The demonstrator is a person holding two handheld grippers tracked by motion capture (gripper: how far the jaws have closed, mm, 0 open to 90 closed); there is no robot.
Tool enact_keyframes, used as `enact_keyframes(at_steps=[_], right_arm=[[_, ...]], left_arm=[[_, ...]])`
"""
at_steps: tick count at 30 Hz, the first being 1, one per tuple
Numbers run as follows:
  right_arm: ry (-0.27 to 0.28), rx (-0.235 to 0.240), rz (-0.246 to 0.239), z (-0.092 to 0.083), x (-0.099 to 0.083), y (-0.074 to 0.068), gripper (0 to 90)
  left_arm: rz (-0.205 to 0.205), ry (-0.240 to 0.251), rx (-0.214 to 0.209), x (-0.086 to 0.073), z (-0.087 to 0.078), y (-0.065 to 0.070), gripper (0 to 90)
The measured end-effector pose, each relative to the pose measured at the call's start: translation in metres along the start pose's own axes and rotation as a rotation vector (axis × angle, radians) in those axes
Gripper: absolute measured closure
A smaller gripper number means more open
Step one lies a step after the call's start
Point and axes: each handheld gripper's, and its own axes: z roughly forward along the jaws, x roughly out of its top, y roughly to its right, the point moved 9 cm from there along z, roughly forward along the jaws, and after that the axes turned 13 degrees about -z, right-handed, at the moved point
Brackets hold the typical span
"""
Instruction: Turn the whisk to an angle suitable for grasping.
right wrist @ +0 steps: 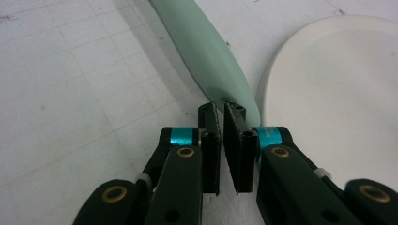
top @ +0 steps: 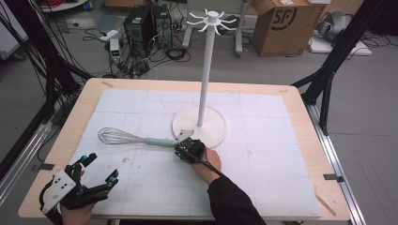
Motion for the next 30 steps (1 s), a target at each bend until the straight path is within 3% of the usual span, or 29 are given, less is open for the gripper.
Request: enact_keyframes(at_steps=[8, 14, 18, 21, 24, 25, 30], right_arm=[[-0.016, 0.006, 0.003, -0.003, 0.000, -0.004, 84.6], [-0.022, 0.013, 0.001, -0.011, -0.004, -0.004, 78.6], [0.022, 0.007, 0.023, -0.028, -0.006, 0.003, 68.3], [0.040, -0.013, 0.039, -0.041, -0.009, 0.006, 44.8], [0.049, -0.027, 0.042, -0.051, -0.013, 0.008, 38.8], [0.072, -0.033, 0.048, -0.060, -0.016, 0.009, 34.4], [0.158, -0.058, 0.087, -0.090, -0.023, 0.015, 32.3]], left_arm=[[-0.002, -0.001, -0.003, 0.000, 0.002, 0.000, 11.9], [-0.003, -0.009, -0.015, -0.001, 0.007, 0.001, 11.9], [-0.004, -0.014, -0.027, -0.002, 0.014, 0.003, 11.9], [-0.008, -0.038, -0.048, -0.006, 0.022, 0.006, 11.8], [0.002, -0.055, -0.060, -0.008, 0.027, 0.010, 11.7], [0.003, -0.059, -0.064, -0.009, 0.029, 0.011, 11.7], [0.024, -0.081, -0.077, -0.009, 0.035, 0.015, 11.7]])
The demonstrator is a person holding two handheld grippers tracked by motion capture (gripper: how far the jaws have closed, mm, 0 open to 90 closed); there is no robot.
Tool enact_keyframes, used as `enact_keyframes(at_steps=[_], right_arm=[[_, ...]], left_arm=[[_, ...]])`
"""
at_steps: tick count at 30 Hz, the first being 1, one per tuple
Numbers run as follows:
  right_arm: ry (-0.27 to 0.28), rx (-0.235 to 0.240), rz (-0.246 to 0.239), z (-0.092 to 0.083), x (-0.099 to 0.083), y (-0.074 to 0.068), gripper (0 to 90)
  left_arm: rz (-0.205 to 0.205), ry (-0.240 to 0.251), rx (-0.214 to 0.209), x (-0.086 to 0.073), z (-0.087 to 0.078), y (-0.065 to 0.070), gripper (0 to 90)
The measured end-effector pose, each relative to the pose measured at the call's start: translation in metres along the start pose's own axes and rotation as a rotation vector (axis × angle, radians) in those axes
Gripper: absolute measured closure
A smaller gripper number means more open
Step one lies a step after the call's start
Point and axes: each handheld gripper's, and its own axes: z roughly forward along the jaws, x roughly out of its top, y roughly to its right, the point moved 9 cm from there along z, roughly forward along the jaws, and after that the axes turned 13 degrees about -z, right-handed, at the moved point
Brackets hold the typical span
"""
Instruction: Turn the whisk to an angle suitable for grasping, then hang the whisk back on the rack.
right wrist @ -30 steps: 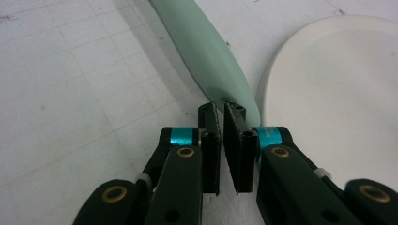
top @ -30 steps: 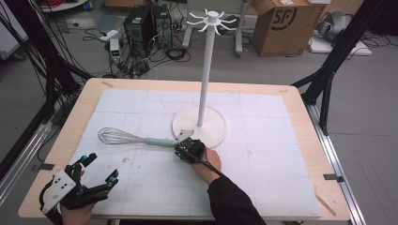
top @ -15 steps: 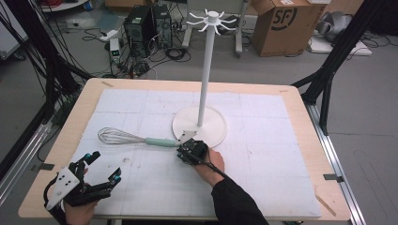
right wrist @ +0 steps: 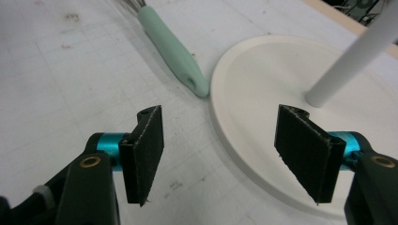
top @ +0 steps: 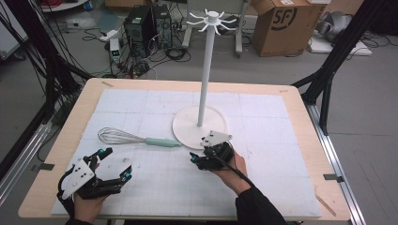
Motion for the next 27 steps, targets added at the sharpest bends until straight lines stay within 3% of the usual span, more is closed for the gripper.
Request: enact_keyframes(at_steps=[7, 10, 17, 24, 26, 27], right_arm=[[0.100, -0.026, 0.028, -0.035, 0.000, 0.007, 30.7], [0.146, -0.033, 0.037, -0.055, -0.002, 0.008, 27.6], [0.174, -0.048, 0.047, -0.073, -0.010, 0.012, 26.2], [0.184, -0.050, 0.074, -0.077, -0.022, 0.014, 26.2], [0.187, -0.047, 0.077, -0.076, -0.025, 0.015, 26.2], [0.187, -0.047, 0.077, -0.076, -0.026, 0.015, 26.2]], left_arm=[[0.052, -0.067, -0.038, 0.008, 0.017, -0.002, 11.8], [0.052, -0.147, -0.078, 0.006, 0.034, -0.007, 12.0], [0.035, -0.324, -0.181, -0.005, 0.065, -0.006, 12.2], [0.046, -0.466, -0.179, -0.008, 0.091, -0.014, 12.2], [0.092, -0.512, -0.139, -0.010, 0.100, -0.019, 11.7], [0.093, -0.525, -0.144, -0.009, 0.104, -0.018, 11.6]])
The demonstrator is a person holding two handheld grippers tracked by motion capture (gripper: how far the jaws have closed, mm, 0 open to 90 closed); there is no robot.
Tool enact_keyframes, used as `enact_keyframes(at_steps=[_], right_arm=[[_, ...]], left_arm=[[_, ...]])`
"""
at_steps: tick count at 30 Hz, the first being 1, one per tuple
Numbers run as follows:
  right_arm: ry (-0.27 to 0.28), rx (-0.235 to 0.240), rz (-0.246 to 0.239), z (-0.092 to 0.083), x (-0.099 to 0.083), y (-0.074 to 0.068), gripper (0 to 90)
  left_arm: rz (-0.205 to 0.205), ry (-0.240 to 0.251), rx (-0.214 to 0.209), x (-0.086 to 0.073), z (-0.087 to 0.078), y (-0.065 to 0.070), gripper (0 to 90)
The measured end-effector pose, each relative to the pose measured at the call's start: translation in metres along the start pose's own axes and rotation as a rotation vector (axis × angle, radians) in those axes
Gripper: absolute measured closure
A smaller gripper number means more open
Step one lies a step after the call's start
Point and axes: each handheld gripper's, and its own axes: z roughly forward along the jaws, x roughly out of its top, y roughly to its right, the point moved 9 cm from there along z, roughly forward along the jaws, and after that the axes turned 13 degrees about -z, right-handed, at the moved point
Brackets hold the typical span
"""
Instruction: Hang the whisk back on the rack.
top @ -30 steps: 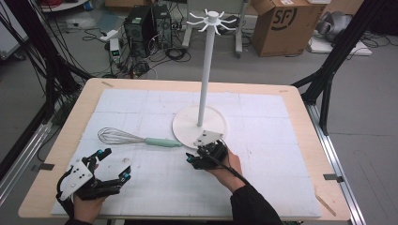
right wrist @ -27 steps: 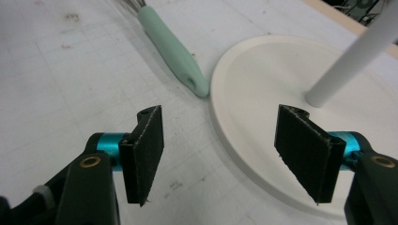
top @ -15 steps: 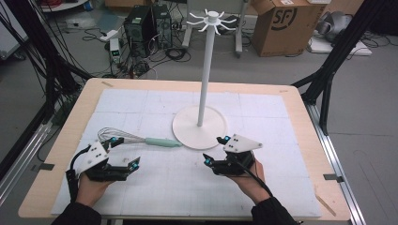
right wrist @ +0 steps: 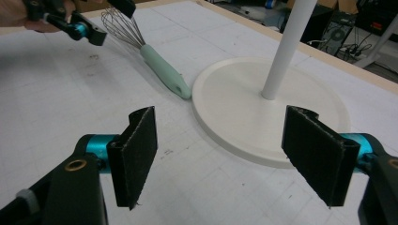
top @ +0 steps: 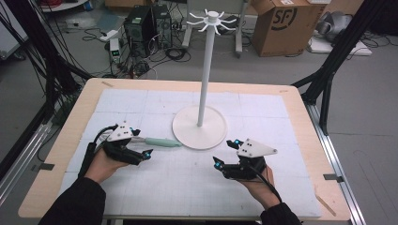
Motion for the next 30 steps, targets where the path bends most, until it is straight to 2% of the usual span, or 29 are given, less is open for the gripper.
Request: enact_keyframes(at_steps=[5, 6, 7, 8, 9, 10, 11, 12, 13, 14, 15, 17, 18, 19, 20, 22, 25, 26, 27, 30], right_arm=[[0.005, -0.004, 0.015, -0.001, -0.003, 0.004, 26.2], [0.009, -0.003, 0.012, -0.002, -0.004, 0.004, 26.2], [0.010, -0.003, 0.013, -0.003, -0.004, 0.005, 26.3], [0.012, -0.006, 0.016, -0.004, -0.005, 0.005, 26.3], [0.012, -0.006, 0.016, -0.004, -0.005, 0.005, 26.3], [0.012, -0.007, 0.020, -0.005, -0.007, 0.007, 26.3], [0.009, -0.005, 0.022, -0.006, -0.009, 0.008, 26.3], [0.005, -0.006, 0.025, -0.007, -0.011, 0.009, 26.3], [0.003, -0.006, 0.027, -0.007, -0.012, 0.010, 26.3], [0.001, -0.008, 0.027, -0.007, -0.014, 0.012, 26.3], [-0.003, -0.007, 0.036, -0.008, -0.015, 0.013, 26.3], [-0.002, -0.009, 0.043, -0.008, -0.018, 0.015, 26.3], [-0.004, -0.011, 0.045, -0.008, -0.019, 0.016, 26.3], [-0.002, -0.012, 0.047, -0.009, -0.020, 0.016, 26.3], [-0.001, -0.012, 0.050, -0.009, -0.020, 0.016, 26.3], [-0.003, -0.012, 0.051, -0.010, -0.021, 0.015, 26.3], [0.000, -0.015, 0.046, -0.011, -0.022, 0.015, 26.3], [0.000, -0.015, 0.046, -0.011, -0.022, 0.015, 26.3], [0.001, -0.020, 0.043, -0.012, -0.023, 0.016, 26.3], [0.008, -0.026, 0.046, -0.015, -0.023, 0.017, 26.4]], left_arm=[[0.061, -0.106, -0.010, 0.010, 0.018, -0.004, 12.6], [0.056, -0.107, -0.011, 0.011, 0.021, -0.004, 14.1], [0.077, -0.169, -0.024, 0.009, 0.030, -0.007, 14.8], [0.102, -0.201, -0.012, 0.008, 0.034, -0.008, 14.9], [0.102, -0.201, -0.012, 0.008, 0.034, -0.008, 15.8], [0.108, -0.225, -0.027, 0.007, 0.038, -0.008, 16.0], [0.155, -0.289, -0.031, 0.005, 0.046, -0.007, 16.0], [0.168, -0.312, -0.037, 0.004, 0.051, -0.005, 16.4], [0.168, -0.312, -0.037, 0.004, 0.051, -0.005, 16.4], [0.199, -0.372, -0.037, 0.001, 0.059, -0.005, 15.9], [0.219, -0.402, -0.032, -0.001, 0.063, -0.006, 15.9], [0.205, -0.445, -0.053, -0.005, 0.069, -0.007, 16.0], [0.224, -0.483, -0.046, -0.008, 0.071, -0.010, 16.3], [0.224, -0.483, -0.046, -0.008, 0.071, -0.010, 16.6], [0.241, -0.513, -0.040, -0.010, 0.072, -0.013, 17.6], [0.229, -0.538, -0.065, -0.011, 0.073, -0.014, 19.4], [0.241, -0.594, -0.075, -0.011, 0.074, -0.016, 19.9], [0.241, -0.594, -0.075, -0.011, 0.074, -0.016, 20.7], [0.251, -0.619, -0.085, -0.010, 0.074, -0.014, 22.7], [0.254, -0.642, -0.106, -0.010, 0.074, -0.012, 29.6]])
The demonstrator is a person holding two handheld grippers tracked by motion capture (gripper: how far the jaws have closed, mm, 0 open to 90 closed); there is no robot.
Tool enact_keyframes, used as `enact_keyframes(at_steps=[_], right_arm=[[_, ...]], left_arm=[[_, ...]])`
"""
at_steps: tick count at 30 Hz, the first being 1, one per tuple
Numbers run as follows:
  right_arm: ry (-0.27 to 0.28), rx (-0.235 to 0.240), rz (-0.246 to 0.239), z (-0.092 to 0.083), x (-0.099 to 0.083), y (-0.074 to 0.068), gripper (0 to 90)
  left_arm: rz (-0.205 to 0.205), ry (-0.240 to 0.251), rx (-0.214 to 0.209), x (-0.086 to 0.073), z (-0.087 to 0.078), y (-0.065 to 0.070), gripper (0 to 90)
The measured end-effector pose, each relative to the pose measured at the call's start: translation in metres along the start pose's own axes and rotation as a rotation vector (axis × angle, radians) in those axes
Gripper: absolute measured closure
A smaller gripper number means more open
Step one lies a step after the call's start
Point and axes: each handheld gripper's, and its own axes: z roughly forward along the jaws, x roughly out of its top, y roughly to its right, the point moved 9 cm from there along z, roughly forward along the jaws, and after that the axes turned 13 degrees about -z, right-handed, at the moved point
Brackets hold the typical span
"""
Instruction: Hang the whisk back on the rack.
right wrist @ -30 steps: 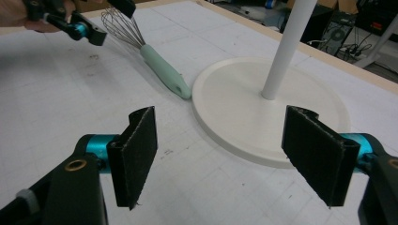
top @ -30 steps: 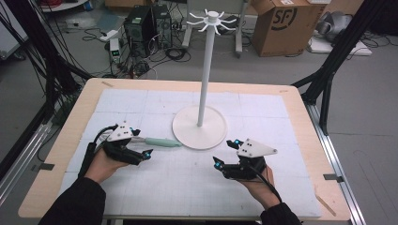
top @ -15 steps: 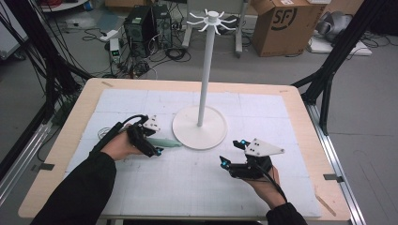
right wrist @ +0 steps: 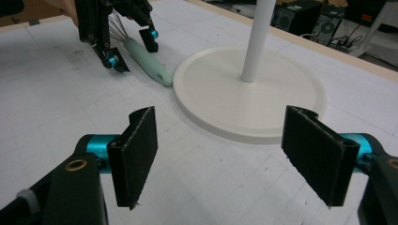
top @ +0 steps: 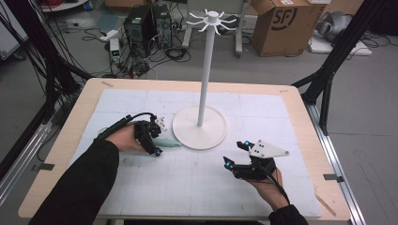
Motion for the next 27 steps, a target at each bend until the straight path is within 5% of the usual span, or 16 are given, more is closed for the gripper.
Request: enact_keyframes(at_steps=[8, 17, 20, 27], right_arm=[[0.009, -0.007, 0.006, -0.008, -0.003, 0.001, 26.9], [0.009, -0.024, 0.021, -0.009, -0.006, 0.006, 27.1], [0.010, -0.024, 0.014, -0.009, -0.006, 0.006, 27.1], [0.010, -0.041, 0.024, -0.013, -0.007, 0.010, 27.3]], left_arm=[[-0.010, -0.052, -0.017, -0.004, -0.003, -0.003, 33.5], [-0.009, -0.051, -0.009, -0.007, -0.006, -0.007, 44.0], [0.017, -0.054, -0.010, -0.007, -0.008, -0.006, 59.8], [0.066, -0.067, 0.005, -0.007, -0.008, -0.001, 64.7]])
